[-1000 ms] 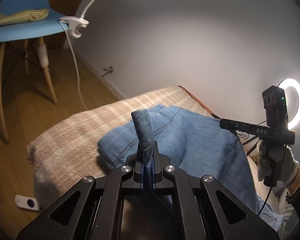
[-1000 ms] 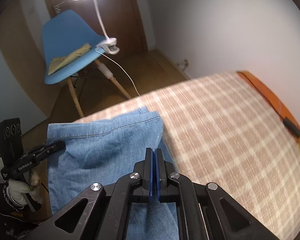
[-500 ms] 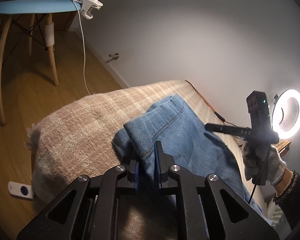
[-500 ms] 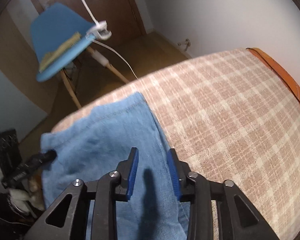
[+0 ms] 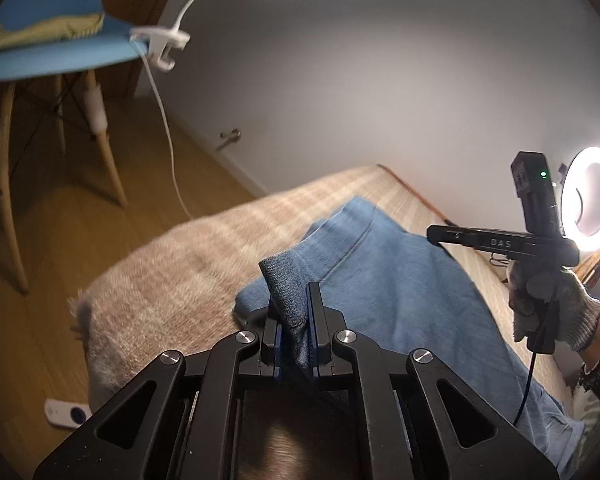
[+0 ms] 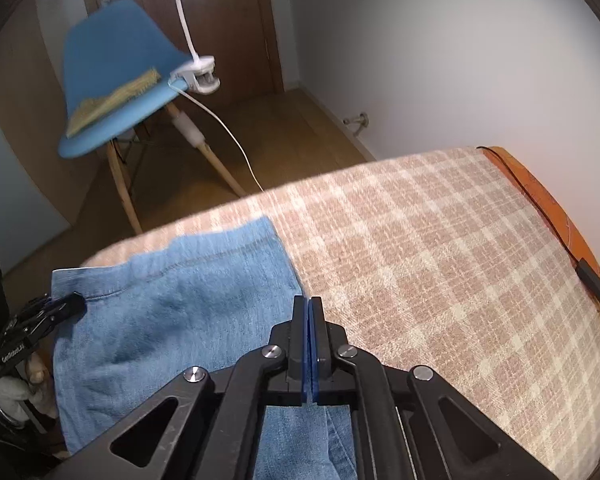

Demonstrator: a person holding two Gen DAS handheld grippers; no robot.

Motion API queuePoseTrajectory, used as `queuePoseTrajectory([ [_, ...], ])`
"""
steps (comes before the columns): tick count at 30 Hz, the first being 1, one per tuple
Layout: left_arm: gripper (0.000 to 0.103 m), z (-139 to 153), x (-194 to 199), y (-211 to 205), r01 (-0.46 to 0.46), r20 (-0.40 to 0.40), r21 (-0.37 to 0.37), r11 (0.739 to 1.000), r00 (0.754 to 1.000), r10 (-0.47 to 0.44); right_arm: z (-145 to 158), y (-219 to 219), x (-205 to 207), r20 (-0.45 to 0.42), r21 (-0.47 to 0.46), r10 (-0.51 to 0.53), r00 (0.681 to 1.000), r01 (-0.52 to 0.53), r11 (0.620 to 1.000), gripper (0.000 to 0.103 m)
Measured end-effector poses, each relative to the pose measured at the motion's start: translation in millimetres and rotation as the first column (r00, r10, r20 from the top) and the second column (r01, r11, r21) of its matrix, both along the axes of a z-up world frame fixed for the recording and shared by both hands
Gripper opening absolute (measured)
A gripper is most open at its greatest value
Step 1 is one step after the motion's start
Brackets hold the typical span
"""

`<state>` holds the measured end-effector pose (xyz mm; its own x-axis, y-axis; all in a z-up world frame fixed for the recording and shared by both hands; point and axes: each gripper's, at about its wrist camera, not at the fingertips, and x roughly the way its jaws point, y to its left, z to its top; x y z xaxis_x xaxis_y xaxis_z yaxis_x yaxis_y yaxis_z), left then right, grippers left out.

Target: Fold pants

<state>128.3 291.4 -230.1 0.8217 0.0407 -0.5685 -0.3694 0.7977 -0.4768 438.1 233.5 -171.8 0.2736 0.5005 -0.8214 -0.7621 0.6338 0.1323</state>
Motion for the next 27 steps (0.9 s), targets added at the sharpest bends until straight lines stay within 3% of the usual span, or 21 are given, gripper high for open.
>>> queuePoseTrajectory([
  [4,0.008,0.4,1.3,-4.7,0.013,-0.016,0.063,0.998,1.0,-0.012,-11.9,-0.1,0.0,-0.018,-0.013,-0.014,1.0,0.014,1.0,0.0],
  [7,0.012,2.0,-0.4,-2.4,0.011,-0.031,0.05,0.999,0.999,-0.009,-17.0,-2.9,1.9,-0.043,-0.018,-0.043,0.998,0.043,0.999,0.0],
  [9,0.014,5.0,-2.0,1.5,0.014,-0.043,0.04,0.999,0.999,-0.012,-14.9,-7.5,2.4,-0.043,-0.013,-0.075,0.996,0.074,0.997,0.008],
  [10,0.019,6.7,-2.4,2.7,0.007,-0.05,0.051,0.999,0.999,-0.005,-12.0,-11.7,2.4,-0.045,-0.002,-0.087,0.995,0.087,0.996,0.015],
  [11,0.03,9.9,-4.6,3.6,-0.015,-0.066,0.08,0.997,0.998,0.02,-7.4,-16.8,1.2,-0.045,0.014,-0.098,0.994,0.098,0.995,0.03],
  [13,0.043,13.9,-9.2,8.4,-0.062,-0.093,0.123,0.99,0.993,0.074,1.5,-25.1,-2.5,-0.032,0.033,-0.117,0.993,0.118,0.992,0.032],
  [17,0.043,21.4,-20.1,22.9,-0.084,-0.088,0.106,0.991,0.992,0.093,25.1,-48.9,-12.9,-0.024,0.075,-0.171,0.985,0.172,0.982,0.038],
  [19,0.043,27.2,-21.8,22.5,-0.068,-0.081,0.116,0.991,0.994,0.078,36.7,-62.5,-21.8,-0.013,0.095,-0.204,0.979,0.204,0.974,0.05],
  [21,0.043,36.5,-21.9,16.3,-0.031,-0.068,0.129,0.991,0.997,0.04,50.0,-79.0,-35.7,0.009,0.116,-0.245,0.969,0.243,0.963,0.068],
  [27,0.043,66.4,-15.9,-20.5,0.102,-0.008,0.139,0.985,0.995,-0.102,84.4,-135.5,-85.4,0.07,0.138,-0.378,0.923,0.366,0.92,0.078],
])
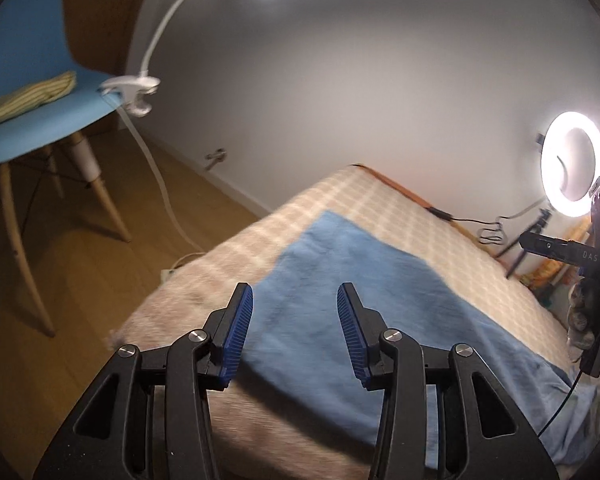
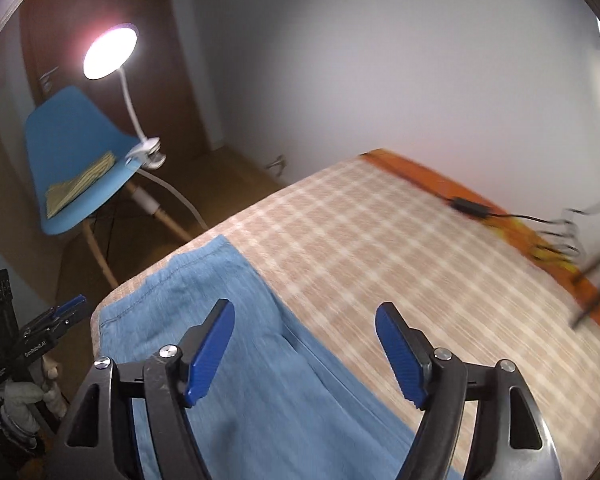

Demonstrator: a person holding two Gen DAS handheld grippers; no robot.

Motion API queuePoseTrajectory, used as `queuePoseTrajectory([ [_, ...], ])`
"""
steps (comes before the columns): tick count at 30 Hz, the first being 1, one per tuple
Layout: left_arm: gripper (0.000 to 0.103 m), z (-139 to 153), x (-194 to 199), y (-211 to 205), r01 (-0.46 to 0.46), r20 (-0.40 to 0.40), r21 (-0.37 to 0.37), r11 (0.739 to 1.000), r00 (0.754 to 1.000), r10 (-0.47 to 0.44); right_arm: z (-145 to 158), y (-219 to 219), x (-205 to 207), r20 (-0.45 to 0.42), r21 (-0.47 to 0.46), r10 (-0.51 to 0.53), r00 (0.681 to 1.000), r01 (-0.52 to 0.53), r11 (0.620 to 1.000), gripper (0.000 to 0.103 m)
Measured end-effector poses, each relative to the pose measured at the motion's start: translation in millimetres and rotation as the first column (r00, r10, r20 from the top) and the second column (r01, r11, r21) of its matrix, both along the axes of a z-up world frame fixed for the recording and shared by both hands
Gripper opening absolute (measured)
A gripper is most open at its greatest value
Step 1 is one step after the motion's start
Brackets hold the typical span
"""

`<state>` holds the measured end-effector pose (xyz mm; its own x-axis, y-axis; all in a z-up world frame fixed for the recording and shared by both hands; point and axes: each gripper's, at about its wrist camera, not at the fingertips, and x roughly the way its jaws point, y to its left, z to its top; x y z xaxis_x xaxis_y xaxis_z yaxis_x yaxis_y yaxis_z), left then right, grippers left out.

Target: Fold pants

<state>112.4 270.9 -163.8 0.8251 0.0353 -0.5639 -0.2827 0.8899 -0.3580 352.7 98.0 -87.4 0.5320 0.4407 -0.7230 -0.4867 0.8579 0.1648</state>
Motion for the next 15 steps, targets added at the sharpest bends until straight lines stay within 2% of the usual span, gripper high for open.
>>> queuePoseTrajectory([
  [6,0.043,22.3,9.1,-42.4,0.154,0.033,-0.008,0.988,0.988,-0.154,30.3,-66.3,-59.9,0.074,0.027,-0.142,0.987,0.141,0.99,0.09],
  [11,0.043,35.7,13.6,-72.9,0.26,0.055,-0.03,0.965,0.965,-0.258,40.3,-120.3,-104.9,0.081,0.007,-0.255,0.964,0.255,0.967,0.09],
  [15,0.043,42.9,19.7,-100.4,0.349,0.057,-0.077,0.934,0.937,-0.345,41.4,-161.2,-137.7,0.053,0.025,-0.34,0.939,0.339,0.941,0.088],
])
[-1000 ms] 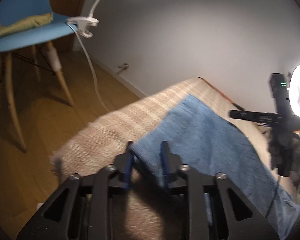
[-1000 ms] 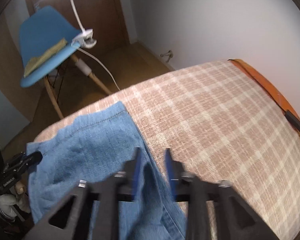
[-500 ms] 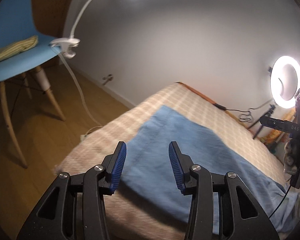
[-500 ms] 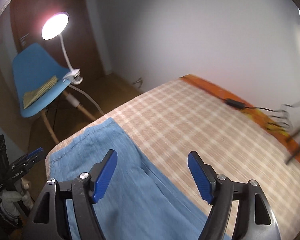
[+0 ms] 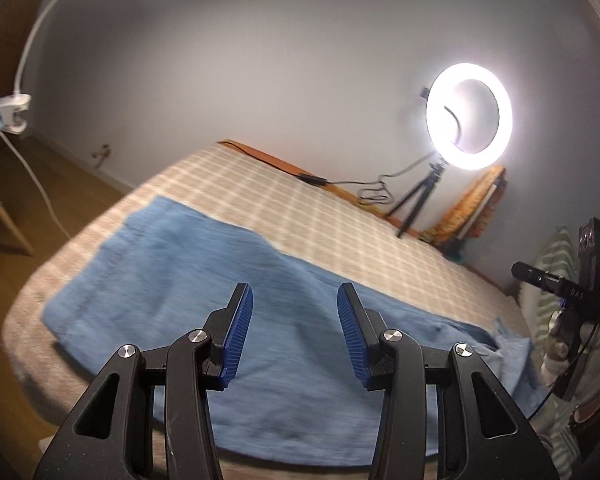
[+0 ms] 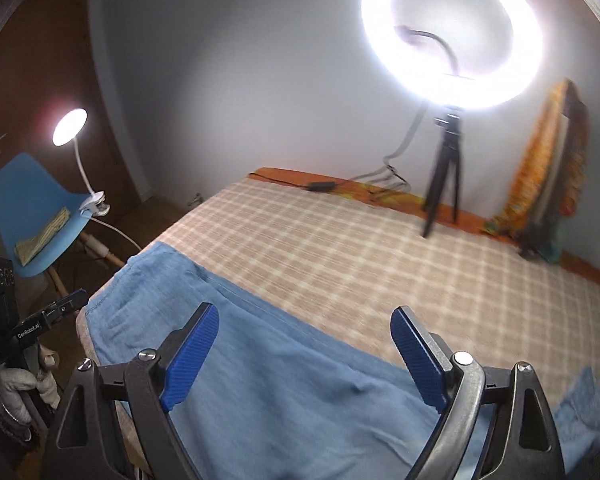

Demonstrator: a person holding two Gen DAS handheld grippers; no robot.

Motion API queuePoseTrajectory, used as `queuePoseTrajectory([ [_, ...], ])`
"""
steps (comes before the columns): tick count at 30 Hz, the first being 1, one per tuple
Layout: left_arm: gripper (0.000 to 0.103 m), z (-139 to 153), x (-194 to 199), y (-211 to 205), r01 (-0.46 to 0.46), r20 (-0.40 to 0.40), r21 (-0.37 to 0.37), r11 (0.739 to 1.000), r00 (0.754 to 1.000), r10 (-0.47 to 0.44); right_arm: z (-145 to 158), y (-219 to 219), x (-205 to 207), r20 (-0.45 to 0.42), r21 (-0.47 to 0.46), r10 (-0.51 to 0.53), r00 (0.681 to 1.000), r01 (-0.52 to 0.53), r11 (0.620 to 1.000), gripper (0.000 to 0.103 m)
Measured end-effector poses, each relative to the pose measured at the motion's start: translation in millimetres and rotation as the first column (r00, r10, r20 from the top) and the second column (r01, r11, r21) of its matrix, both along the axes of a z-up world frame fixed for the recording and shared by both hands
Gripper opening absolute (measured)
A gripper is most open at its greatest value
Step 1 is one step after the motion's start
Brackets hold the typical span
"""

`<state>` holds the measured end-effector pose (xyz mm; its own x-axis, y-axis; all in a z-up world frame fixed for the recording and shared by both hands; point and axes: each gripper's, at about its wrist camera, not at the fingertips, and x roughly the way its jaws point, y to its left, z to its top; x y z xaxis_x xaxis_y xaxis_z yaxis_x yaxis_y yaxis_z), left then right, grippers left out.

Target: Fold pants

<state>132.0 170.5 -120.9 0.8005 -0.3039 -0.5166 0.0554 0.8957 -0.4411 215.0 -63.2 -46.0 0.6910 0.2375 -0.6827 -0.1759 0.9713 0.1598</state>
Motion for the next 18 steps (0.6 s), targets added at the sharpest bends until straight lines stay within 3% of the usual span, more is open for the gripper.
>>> queuePoseTrajectory([
  [9,0.046,11.9,22.8,-67.8,0.206,-0.026,-0.044,0.978,0.978,-0.207,-1.1,-89.7,-66.4,-0.027,0.038,-0.211,0.977,0.212,0.977,0.074],
  [13,0.046,15.7,29.6,-104.6,0.309,-0.047,-0.056,0.949,0.949,-0.312,-3.1,-126.2,-91.1,-0.045,0.05,-0.285,0.958,0.287,0.957,0.066],
  [18,0.046,21.3,48.5,-156.1,0.449,-0.074,-0.072,0.891,0.888,-0.453,-3.1,-168.3,-128.7,-0.05,0.089,-0.377,0.925,0.381,0.92,0.058],
])
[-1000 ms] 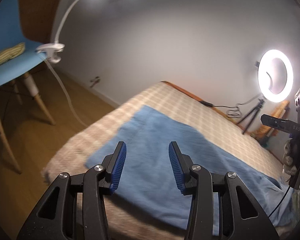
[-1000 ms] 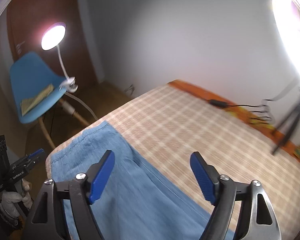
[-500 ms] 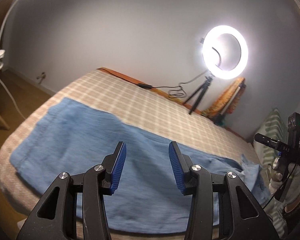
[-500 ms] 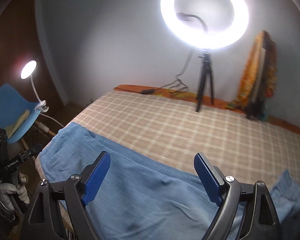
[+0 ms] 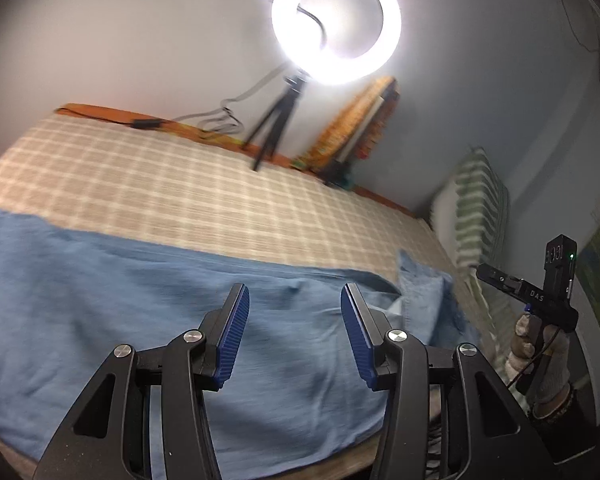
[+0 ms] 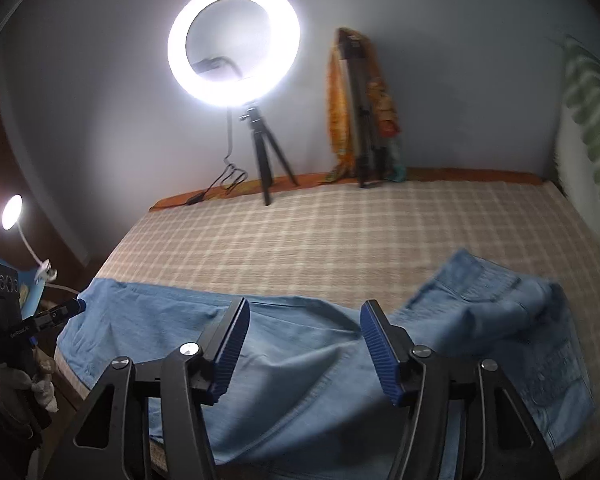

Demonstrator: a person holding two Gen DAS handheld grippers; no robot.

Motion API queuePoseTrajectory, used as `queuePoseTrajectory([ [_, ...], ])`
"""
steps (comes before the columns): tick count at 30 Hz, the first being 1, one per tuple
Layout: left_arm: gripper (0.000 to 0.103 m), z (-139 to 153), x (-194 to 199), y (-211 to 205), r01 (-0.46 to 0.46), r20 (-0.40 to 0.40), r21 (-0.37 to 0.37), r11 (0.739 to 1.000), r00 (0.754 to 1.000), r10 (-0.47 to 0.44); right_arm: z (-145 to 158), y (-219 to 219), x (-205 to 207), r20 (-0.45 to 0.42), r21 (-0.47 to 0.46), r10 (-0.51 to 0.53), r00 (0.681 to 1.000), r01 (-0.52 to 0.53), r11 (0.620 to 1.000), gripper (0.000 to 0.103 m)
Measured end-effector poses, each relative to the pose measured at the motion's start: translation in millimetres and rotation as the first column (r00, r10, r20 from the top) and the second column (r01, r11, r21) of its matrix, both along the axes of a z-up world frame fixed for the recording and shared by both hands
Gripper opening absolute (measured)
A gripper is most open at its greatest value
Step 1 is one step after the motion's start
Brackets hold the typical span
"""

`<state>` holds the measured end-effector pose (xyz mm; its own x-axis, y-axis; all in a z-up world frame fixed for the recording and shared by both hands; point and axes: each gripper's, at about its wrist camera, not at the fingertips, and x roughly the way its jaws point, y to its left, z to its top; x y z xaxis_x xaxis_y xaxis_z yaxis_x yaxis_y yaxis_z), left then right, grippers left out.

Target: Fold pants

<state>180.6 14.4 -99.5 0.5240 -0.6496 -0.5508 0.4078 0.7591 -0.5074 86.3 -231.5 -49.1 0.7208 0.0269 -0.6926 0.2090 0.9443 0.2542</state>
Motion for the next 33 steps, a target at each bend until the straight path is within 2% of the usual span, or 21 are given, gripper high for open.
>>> queuePoseTrajectory([
  [2,0.046,1.8,9.9,-22.3,0.067,-0.018,-0.003,0.998,0.998,-0.067,-0.1,-16.2,-17.4,0.0,0.008,-0.045,0.999,0.045,0.999,0.055],
  [7,0.046,1.6,31.4,-69.0,0.162,-0.08,-0.037,0.986,0.983,-0.164,-3.3,-48.3,-56.1,-0.005,0.012,-0.154,0.988,0.154,0.988,0.048],
  [13,0.048,-4.6,50.4,-130.5,0.262,-0.151,-0.062,0.963,0.951,-0.268,-14.4,-76.8,-94.8,-0.023,0.019,-0.247,0.969,0.248,0.969,0.044],
  [14,0.053,-7.3,53.7,-138.6,0.274,-0.172,-0.072,0.959,0.944,-0.282,-17.0,-82.1,-101.6,-0.026,0.028,-0.262,0.965,0.262,0.965,0.043],
  [15,0.054,-11.5,57.1,-150.2,0.291,-0.197,-0.087,0.953,0.932,-0.303,-19.6,-86.5,-106.6,-0.028,0.038,-0.272,0.962,0.272,0.961,0.043],
  [19,0.054,-24.8,65.4,-186.1,0.341,-0.268,-0.11,0.934,0.894,-0.358,-27.4,-103.1,-126.7,-0.032,0.077,-0.316,0.948,0.318,0.945,0.044],
  [21,0.054,-35.1,71.0,-205.5,0.367,-0.311,-0.146,0.919,0.865,-0.395,-30.1,-109.7,-131.5,-0.031,0.089,-0.33,0.944,0.331,0.939,0.045],
  [24,0.054,-51.3,80.4,-232.2,0.368,-0.377,-0.183,0.912,0.83,-0.411,-33.3,-118.1,-138.9,-0.031,0.115,-0.343,0.939,0.344,0.932,0.045],
  [28,0.054,-67.3,84.1,-269.8,0.413,-0.401,-0.166,0.895,0.801,-0.444,-36.3,-126.4,-145.9,-0.026,0.139,-0.347,0.937,0.347,0.927,0.045],
  [33,0.054,-85.8,89.8,-297.3,0.422,-0.436,-0.125,0.898,0.789,-0.432,-40.9,-139.7,-148.0,-0.036,0.13,-0.346,0.937,0.348,0.929,0.045],
])
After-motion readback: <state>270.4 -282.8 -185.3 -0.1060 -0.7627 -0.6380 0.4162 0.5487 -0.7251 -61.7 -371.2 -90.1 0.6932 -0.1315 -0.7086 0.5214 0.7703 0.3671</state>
